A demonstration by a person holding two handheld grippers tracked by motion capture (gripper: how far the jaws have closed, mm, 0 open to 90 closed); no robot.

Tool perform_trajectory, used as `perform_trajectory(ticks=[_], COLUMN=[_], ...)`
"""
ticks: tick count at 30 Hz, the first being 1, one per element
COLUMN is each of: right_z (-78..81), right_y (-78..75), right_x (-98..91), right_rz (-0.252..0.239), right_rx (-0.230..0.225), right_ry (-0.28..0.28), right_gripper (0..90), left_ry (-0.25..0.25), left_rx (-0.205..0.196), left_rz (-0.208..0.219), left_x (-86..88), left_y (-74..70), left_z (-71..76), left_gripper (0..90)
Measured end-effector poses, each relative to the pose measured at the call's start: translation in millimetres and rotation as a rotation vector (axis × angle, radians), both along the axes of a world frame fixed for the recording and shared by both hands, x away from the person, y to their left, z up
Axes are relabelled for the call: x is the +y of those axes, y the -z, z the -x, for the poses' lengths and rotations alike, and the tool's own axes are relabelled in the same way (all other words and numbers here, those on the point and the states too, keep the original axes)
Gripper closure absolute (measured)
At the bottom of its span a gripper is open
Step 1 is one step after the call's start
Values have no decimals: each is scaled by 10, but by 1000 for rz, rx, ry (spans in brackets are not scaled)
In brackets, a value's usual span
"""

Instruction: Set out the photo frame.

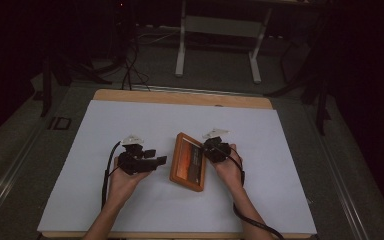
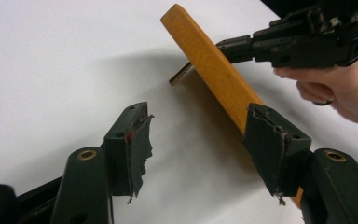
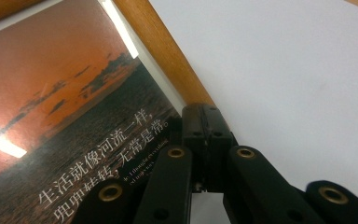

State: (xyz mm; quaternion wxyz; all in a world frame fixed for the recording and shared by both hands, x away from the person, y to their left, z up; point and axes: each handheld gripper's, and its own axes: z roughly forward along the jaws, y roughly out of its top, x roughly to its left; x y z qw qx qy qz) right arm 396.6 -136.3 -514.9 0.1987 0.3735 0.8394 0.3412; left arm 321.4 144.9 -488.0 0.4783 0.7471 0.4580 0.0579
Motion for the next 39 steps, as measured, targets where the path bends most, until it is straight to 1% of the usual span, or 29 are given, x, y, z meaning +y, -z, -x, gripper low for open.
perform_trajectory(ticks=[2, 5, 6, 9, 11, 13, 14, 15, 18, 19, 20, 23, 25, 29, 32, 33, 34, 35, 36, 38, 39], right_z=[4, 5, 4, 0, -1, 2, 2, 2, 3, 5, 5, 6, 7, 10, 10, 12, 12, 12, 13, 14, 15], right_y=[3, 4, 4, 6, 6, 7, 7, 8, 8, 9, 10, 13, 14, 17, 18, 19, 21, 22, 23, 24, 25], right_x=[-1, -2, -3, -5, -9, -5, -5, -6, -7, -6, -6, -11, -12, -13, -15, -18, -19, -21, -22, -23, -22], right_rz=[-2, -3, -5, -8, -8, -8, -6, -6, -7, -8, -8, -12, -13, -14, -16, -19, -20, -22, -24, -25, -24], right_rx=[-1, -1, 1, -1, 0, -2, -3, -5, -4, -5, -5, -6, -7, -9, -9, -9, -9, -10, -10, -10, -13], right_ry=[1, 0, 2, 4, 3, 5, 3, 2, 3, 4, 4, 5, 5, 5, 5, 5, 5, 5, 6, 7, 6], right_gripper=[899, 899, 899, 899, 899, 899, 899, 899, 899, 899, 899, 899, 899, 899, 899, 899, 899, 899, 899, 899, 898], left_ry=[6, 13, 17, 29, 34, 35, 37, 37, 50, 55, 77, 107, 123, 138, 160, 164, 166, 164, 152, 136, 132], left_rx=[4, -4, 0, 1, 0, 9, 17, 20, 29, 35, 47, 68, 81, 120, 151, 155, 161, 162, 165, 186, 188], left_rz=[9, -5, -8, -6, -11, 4, 18, 19, 10, 13, 20, 21, 13, 21, 46, 57, 70, 73, 75, 104, 109], left_x=[-12, -58, -84, -144, -182, -219, -237, -248, -304, -320, -344, -412, -454, -526, -560, -562, -565, -566, -566, -558, -559], left_y=[-12, -27, -30, -38, -42, -40, -33, -29, 0, 10, 29, 80, 116, 192, 250, 254, 255, 254, 253, 266, 269], left_z=[13, 41, 52, 82, 101, 113, 117, 120, 133, 135, 134, 136, 138, 140, 134, 134, 134, 134, 134, 130, 132], left_gripper=[400, 383, 378, 349, 307, 263, 253, 235, 220, 220, 220, 222, 232, 263, 335, 386, 419, 459, 469, 489, 499])
